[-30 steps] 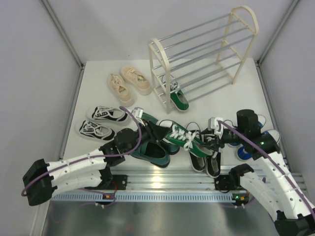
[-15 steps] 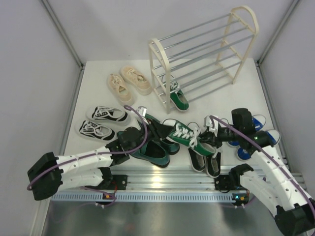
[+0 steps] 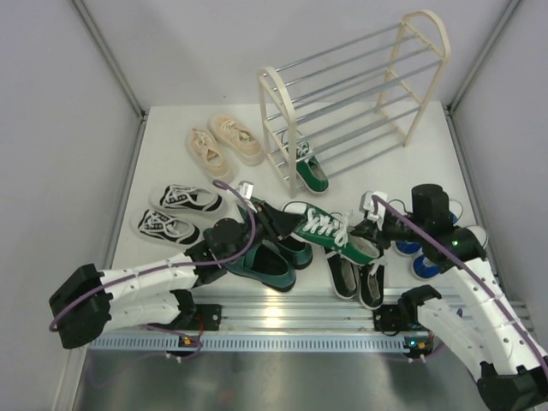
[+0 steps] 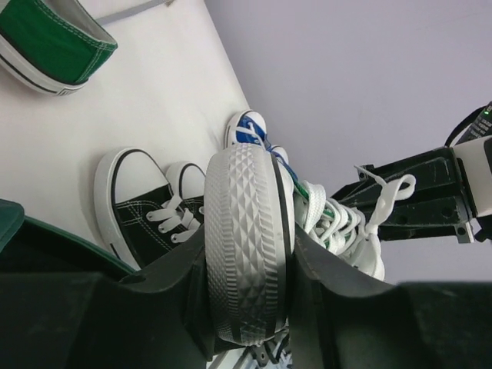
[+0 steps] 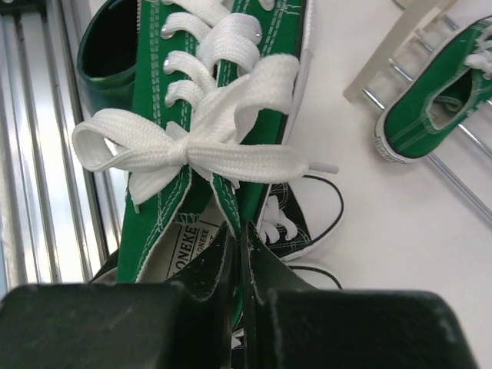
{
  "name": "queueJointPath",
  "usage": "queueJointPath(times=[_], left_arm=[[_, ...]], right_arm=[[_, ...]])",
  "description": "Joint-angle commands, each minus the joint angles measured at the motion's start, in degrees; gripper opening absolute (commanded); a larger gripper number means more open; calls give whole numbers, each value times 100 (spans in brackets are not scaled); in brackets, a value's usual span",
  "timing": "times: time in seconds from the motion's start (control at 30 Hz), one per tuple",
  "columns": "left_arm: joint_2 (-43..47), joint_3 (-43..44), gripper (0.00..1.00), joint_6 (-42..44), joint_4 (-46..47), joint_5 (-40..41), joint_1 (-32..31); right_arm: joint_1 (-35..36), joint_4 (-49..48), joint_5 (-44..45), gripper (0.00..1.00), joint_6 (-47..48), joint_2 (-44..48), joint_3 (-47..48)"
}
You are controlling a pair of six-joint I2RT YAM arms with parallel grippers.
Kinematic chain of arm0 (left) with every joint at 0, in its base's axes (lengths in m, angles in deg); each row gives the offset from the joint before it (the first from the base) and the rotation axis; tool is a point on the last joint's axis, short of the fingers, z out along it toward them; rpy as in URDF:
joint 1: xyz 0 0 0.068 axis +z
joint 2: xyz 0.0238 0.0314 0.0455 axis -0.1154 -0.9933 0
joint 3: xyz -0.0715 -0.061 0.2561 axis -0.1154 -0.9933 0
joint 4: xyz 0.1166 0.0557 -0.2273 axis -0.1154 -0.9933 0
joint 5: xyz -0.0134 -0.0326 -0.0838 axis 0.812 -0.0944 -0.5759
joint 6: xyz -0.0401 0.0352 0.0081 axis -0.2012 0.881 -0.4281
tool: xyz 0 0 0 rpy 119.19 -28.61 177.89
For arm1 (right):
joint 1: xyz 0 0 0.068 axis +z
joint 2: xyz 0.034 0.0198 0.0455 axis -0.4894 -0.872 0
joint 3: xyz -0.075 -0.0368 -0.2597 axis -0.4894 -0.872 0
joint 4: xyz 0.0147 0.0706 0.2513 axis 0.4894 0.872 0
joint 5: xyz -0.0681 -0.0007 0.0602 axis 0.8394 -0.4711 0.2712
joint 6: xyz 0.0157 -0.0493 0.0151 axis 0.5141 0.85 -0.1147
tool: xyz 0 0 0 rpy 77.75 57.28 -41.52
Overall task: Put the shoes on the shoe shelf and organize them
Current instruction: Pick up the shoe at the center of the board, then place the shoe at the shoe shelf.
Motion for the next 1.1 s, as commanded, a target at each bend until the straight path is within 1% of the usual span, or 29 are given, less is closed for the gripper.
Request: queueJointPath(times=[0.0, 0.03, 0.07, 0.1, 0.17, 0.2, 0.23, 0.27, 0.3, 0.33, 0.37, 0.4, 0.43, 0.47, 0.53, 0.57, 0.7, 0.87, 0.9, 1.07], left_arm=[[307, 339, 40, -261, 792, 75, 83], [369, 330, 53, -244, 556, 154, 101], [430, 330, 61, -235, 458, 181, 109], [605, 348, 76, -139, 309, 216, 162], [808, 461, 82, 28, -288, 348, 206], [1044, 514, 85, 255, -525, 392, 258], [1168, 671, 87, 405, -1111, 471, 285], [1282, 769, 88, 581, -1430, 532, 311], [1518, 874, 89, 948, -1755, 611, 329], [1634, 1075, 90, 1117, -2445, 760, 329], [1852, 1156, 91, 1536, -2722, 805, 329], [1968, 1261, 91, 1749, -3064, 866, 338], [2073, 1340, 93, 1943, -3381, 954, 329], [2266, 1524, 94, 2302, -4089, 1137, 329], [2460, 1657, 97, 2603, -4629, 1306, 329], [2670, 1753, 97, 2795, -5093, 1480, 329], [3312, 1798, 98, 3087, -5781, 1657, 329], [4015, 1894, 98, 3254, -6319, 1851, 329], [4086, 1903, 98, 3272, -6389, 1903, 329], [4350, 1728, 98, 3307, -6618, 1974, 329]], right_arm=[[-140, -228, 216, 0, -663, 9, 607], [-167, -185, 349, 0, -760, -44, 651], [-228, -149, 464, 0, -882, -123, 730], [-281, -97, 578, 0, -892, -176, 757], [-500, -17, 631, 0, -980, -220, 792], [-588, 0, 675, 0, -1006, -229, 801], [-676, 26, 719, 0, -1007, -229, 810], [-833, 62, 789, 0, -1024, -229, 836], [-905, 105, 929, 0, -1024, -246, 871], [-975, 123, 991, 0, -998, -273, 880], [-1132, 106, 1053, 0, -1015, -273, 889], [-1230, 80, 1141, 0, -1042, -290, 889], [-1300, 36, 1185, 0, -1120, -334, 880], [-1458, -34, 1212, 0, -1147, -387, 880], [-1564, -140, 1308, 0, -1261, -527, 880], [-1634, -184, 1352, 0, -1314, -580, 897], [-1784, -657, 1571, 0, -1621, -747, 950], [-1880, -1001, 1906, 0, -2008, -923, 1143], [-1994, -1054, 1993, 0, -2052, -932, 1161], [-2004, -1256, 2292, 0, -2290, -932, 1266]])
